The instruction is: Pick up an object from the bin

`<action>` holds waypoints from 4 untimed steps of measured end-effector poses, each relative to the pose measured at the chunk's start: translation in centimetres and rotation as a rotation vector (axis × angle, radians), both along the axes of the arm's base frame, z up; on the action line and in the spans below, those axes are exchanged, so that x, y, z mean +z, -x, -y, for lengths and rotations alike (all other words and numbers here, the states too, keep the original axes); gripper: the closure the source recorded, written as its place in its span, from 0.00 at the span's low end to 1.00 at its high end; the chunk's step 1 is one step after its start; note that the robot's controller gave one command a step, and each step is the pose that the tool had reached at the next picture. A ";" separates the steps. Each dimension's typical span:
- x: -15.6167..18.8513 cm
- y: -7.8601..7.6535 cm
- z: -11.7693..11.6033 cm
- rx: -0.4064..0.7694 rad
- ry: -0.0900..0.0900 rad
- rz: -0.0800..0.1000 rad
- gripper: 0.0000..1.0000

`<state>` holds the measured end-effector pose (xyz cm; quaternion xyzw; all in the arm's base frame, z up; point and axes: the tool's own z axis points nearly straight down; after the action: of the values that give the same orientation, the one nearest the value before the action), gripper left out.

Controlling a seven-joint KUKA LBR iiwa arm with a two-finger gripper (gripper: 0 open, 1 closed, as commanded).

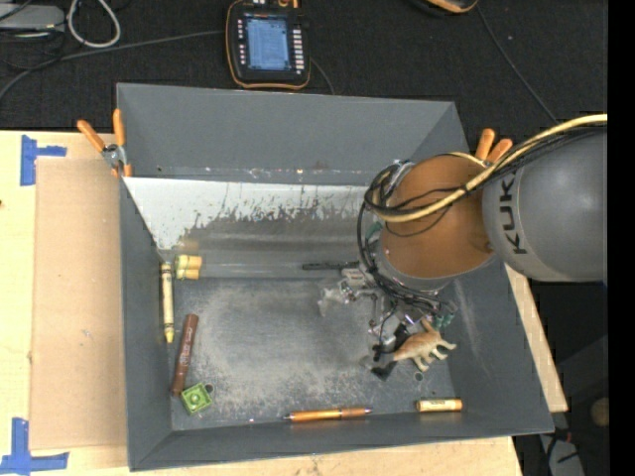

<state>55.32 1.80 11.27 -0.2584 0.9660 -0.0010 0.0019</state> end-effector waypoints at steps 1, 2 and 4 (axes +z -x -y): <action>-4.3 -0.9 8.6 -0.028 -0.005 -0.011 0.00; -4.1 -2.7 -1.3 0.364 -0.005 -0.002 0.00; -4.3 -5.1 11.7 -0.019 -0.005 -0.022 1.00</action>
Offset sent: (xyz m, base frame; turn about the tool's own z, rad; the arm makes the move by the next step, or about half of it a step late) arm 0.0292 0.0204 -0.0399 -0.3722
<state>60.41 -9.87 6.93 -0.2494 0.9684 0.0042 -0.0082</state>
